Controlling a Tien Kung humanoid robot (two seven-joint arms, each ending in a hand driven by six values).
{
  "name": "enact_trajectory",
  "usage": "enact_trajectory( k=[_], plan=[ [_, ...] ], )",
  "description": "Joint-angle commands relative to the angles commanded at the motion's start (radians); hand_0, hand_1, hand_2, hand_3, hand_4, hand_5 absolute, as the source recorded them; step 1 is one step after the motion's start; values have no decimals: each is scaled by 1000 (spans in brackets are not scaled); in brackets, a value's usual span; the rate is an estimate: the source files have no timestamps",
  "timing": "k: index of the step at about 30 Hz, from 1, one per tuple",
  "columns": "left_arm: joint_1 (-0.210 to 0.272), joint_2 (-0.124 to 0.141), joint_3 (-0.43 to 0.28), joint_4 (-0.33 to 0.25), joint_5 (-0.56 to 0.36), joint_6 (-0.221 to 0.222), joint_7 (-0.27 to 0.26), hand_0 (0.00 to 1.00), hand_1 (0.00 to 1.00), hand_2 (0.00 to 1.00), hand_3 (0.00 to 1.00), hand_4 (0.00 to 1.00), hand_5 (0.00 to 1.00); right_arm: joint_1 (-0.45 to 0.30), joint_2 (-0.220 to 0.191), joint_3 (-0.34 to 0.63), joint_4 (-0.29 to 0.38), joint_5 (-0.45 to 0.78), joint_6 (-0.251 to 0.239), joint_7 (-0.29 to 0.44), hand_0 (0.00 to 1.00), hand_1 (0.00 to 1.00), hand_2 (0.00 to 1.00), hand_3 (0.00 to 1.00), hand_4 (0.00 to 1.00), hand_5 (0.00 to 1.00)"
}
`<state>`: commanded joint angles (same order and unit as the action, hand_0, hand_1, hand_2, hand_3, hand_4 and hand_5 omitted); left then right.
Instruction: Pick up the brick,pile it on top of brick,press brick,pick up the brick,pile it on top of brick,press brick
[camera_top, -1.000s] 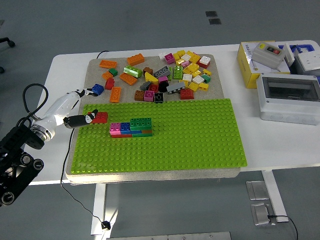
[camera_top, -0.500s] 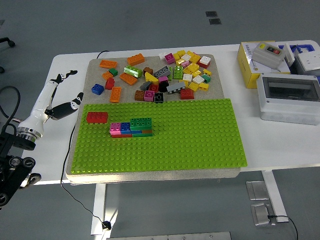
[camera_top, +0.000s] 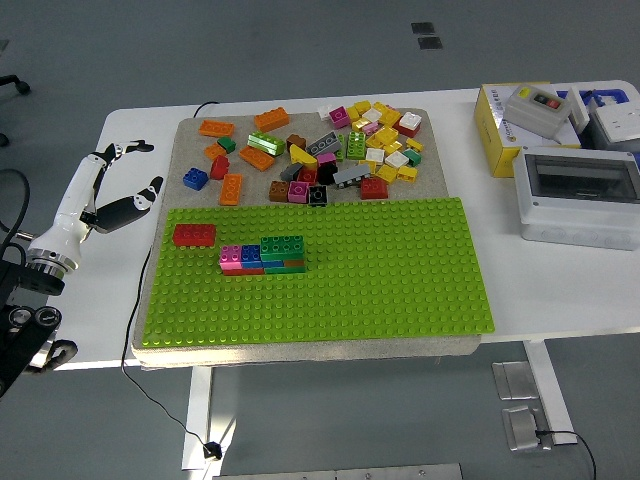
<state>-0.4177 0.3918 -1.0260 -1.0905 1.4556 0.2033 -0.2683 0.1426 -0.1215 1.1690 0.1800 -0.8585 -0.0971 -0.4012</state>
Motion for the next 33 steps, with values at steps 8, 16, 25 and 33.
enact_trajectory(
  k=[8, 16, 25, 33],
  plan=[
    [-156, 20, 192, 77, 261, -50, 144, 998, 998, 998, 724, 703, 236, 7, -2, -3, 0, 5, 2, 3, 702, 651, 613, 790, 629, 998],
    [-275, 23, 397, 126, 458, -76, 186, 998, 998, 998, 730, 698, 229, 13, -6, -12, 0, 13, 4, 6, 703, 651, 612, 786, 622, 998],
    [-314, 11, 569, 159, 482, -92, 197, 998, 998, 998, 733, 698, 228, 17, -10, -14, 0, 11, 8, 12, 704, 651, 611, 785, 619, 998],
    [-311, 10, 547, 178, 460, -76, 185, 998, 998, 998, 733, 708, 248, 17, -11, -20, 0, 17, 11, 18, 704, 651, 611, 785, 616, 998]
  ],
)
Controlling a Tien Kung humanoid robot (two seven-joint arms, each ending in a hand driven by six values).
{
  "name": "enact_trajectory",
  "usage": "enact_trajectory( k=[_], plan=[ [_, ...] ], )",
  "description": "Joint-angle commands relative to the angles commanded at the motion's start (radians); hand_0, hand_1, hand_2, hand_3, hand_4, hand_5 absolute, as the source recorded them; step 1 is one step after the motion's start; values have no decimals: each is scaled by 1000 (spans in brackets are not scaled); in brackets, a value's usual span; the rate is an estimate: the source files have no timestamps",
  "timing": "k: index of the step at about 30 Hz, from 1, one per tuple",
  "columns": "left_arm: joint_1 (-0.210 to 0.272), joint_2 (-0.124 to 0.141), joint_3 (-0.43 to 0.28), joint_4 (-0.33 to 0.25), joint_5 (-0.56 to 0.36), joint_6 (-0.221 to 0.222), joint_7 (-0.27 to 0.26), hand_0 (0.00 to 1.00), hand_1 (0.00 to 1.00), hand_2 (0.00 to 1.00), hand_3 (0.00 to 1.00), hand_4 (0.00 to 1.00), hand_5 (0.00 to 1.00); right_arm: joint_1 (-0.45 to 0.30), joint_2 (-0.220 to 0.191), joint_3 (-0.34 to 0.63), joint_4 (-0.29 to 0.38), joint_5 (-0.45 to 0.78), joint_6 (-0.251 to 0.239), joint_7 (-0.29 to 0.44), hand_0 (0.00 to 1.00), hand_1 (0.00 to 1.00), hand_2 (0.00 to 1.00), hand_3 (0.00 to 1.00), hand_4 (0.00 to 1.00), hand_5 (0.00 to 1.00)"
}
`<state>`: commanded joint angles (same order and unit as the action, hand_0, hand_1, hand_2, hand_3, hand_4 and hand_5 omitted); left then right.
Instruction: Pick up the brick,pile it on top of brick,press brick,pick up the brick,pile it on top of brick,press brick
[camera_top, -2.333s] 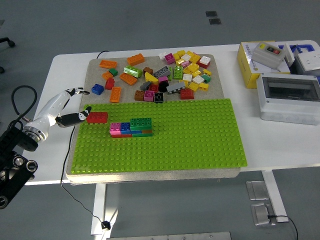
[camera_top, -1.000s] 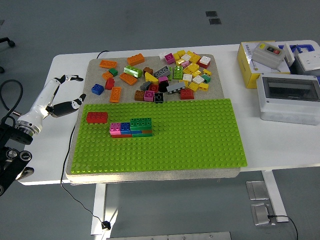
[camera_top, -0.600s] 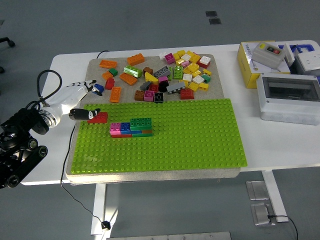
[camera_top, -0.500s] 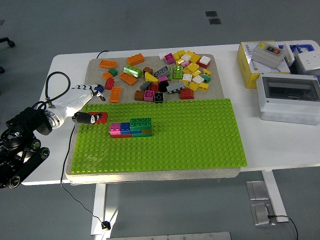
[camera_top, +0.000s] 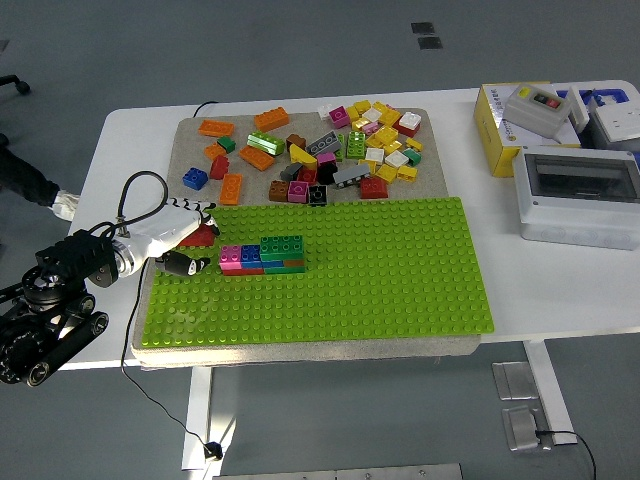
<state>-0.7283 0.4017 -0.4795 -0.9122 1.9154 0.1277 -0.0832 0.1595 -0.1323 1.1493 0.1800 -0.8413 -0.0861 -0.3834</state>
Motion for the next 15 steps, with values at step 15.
enact_trajectory(
  k=[15],
  plan=[
    [-24, -6, -10, 41, -91, -15, -22, 998, 998, 998, 734, 737, 276, -1, -1, -8, 0, 2, 3, 3, 703, 649, 609, 783, 601, 998]
  ],
)
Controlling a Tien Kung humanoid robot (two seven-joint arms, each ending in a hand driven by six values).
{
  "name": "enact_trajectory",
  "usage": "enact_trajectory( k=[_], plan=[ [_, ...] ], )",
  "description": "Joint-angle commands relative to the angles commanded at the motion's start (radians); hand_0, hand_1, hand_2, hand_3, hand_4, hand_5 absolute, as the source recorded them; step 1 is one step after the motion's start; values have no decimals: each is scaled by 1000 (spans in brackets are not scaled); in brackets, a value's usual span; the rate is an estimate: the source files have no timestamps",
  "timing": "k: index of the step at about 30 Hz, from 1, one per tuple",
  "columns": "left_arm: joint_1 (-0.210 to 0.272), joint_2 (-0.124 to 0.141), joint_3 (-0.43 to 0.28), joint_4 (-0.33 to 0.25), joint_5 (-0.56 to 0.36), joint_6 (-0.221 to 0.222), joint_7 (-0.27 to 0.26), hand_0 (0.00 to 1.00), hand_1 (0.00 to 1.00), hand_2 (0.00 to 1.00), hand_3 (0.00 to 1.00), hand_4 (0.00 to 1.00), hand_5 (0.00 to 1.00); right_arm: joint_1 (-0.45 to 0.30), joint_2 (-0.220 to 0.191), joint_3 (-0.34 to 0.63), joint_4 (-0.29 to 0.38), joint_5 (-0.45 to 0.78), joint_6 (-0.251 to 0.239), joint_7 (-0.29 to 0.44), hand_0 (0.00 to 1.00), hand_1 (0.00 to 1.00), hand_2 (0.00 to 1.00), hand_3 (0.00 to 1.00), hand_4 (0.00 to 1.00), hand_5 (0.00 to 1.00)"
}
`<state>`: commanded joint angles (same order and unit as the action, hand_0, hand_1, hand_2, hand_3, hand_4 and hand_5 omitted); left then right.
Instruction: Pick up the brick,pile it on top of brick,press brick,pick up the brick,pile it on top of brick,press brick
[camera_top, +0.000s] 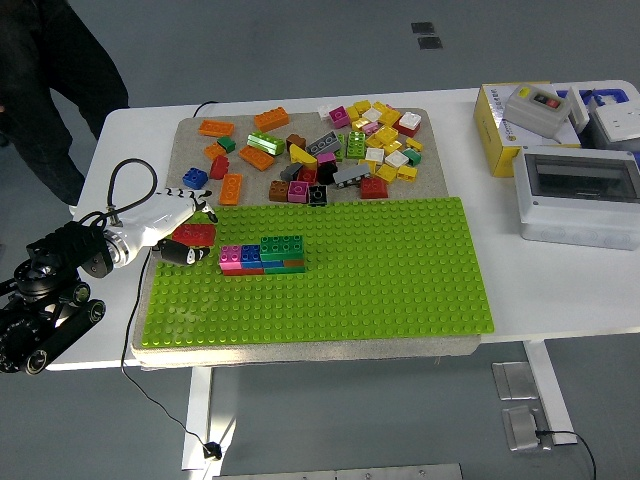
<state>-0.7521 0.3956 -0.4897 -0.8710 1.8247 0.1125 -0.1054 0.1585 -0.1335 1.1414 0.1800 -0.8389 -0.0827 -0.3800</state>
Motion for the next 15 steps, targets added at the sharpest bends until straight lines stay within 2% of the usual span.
enact_trajectory(
  k=[15],
  plan=[
    [-24, -16, 12, 94, -75, -28, -7, 998, 998, 998, 734, 739, 279, 3, -2, -40, 0, 33, -1, 17, 702, 647, 606, 781, 596, 998]
  ],
)
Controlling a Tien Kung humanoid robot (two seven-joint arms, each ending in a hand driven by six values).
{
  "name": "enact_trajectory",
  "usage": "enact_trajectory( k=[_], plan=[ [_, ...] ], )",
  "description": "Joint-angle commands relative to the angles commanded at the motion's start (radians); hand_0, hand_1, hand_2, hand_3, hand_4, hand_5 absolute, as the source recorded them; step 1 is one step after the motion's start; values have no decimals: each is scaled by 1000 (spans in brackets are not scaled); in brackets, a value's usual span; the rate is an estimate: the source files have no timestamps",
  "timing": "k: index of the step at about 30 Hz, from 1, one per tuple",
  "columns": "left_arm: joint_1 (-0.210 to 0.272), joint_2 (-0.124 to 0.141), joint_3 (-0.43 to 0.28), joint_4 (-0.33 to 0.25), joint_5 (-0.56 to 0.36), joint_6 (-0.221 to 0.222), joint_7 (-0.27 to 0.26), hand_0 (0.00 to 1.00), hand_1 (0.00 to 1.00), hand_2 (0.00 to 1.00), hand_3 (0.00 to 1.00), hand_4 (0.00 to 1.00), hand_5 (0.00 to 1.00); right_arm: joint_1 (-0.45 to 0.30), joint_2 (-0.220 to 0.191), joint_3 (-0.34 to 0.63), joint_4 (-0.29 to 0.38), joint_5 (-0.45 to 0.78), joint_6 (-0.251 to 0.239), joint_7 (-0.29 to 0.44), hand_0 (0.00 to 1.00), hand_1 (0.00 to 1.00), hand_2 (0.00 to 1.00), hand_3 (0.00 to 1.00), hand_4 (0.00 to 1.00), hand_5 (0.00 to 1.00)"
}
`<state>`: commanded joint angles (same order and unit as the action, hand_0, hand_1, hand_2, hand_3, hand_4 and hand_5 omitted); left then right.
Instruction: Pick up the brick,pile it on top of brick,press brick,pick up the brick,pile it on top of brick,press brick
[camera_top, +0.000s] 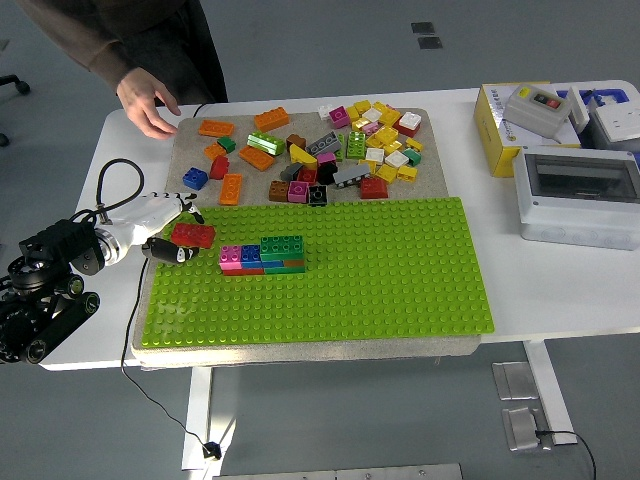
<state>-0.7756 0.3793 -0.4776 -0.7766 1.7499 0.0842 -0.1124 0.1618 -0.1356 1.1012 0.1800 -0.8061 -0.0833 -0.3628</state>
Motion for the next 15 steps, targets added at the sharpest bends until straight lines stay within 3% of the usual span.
enact_trajectory(
  k=[12, 13, 15],
  plan=[
    [-5, -6, 8, 25, -71, -18, -19, 998, 998, 998, 712, 716, 246, -1, -2, -22, 0, 21, -3, 11, 702, 647, 605, 780, 597, 998],
    [-5, -6, 8, 28, -75, -18, -21, 998, 998, 998, 585, 555, 132, -1, -2, -23, 0, 22, -3, 12, 702, 647, 602, 780, 599, 998],
    [-5, -7, 9, 34, -80, -19, -22, 998, 998, 998, 585, 555, 132, -1, -2, -25, 0, 25, -3, 14, 702, 647, 602, 780, 599, 998]
  ],
)
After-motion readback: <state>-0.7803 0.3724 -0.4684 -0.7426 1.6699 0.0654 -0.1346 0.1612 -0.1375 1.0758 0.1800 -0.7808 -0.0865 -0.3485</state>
